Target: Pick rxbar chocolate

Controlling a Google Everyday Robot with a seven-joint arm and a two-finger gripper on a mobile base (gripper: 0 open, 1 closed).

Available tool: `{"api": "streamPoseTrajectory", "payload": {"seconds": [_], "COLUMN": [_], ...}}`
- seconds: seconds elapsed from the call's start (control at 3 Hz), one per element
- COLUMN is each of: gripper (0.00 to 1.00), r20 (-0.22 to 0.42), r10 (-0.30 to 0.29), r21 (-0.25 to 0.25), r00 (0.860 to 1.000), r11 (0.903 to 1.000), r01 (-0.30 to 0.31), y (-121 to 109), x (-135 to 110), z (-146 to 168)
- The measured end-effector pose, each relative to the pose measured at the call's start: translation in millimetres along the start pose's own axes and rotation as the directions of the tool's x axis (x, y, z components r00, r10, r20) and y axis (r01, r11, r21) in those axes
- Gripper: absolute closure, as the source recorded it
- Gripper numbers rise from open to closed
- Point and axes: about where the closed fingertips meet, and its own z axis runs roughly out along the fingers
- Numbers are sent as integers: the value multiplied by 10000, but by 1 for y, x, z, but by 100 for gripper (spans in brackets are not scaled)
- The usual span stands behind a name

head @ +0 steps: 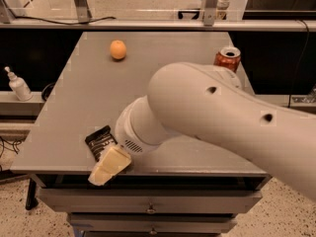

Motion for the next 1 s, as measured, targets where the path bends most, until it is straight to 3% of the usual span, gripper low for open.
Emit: {"api": "streamPoseTrajectory", "payload": {"seconds": [0.33,1.0], "gripper": [0,41], "r20": [26,-79], "r10": [-170,-176], "r21": [324,603], "r00": [9999,9998], "r11": [9993,9980], "r01": [169,180], "y": [3,-3], "x": [3,2], "z": [12,14]}}
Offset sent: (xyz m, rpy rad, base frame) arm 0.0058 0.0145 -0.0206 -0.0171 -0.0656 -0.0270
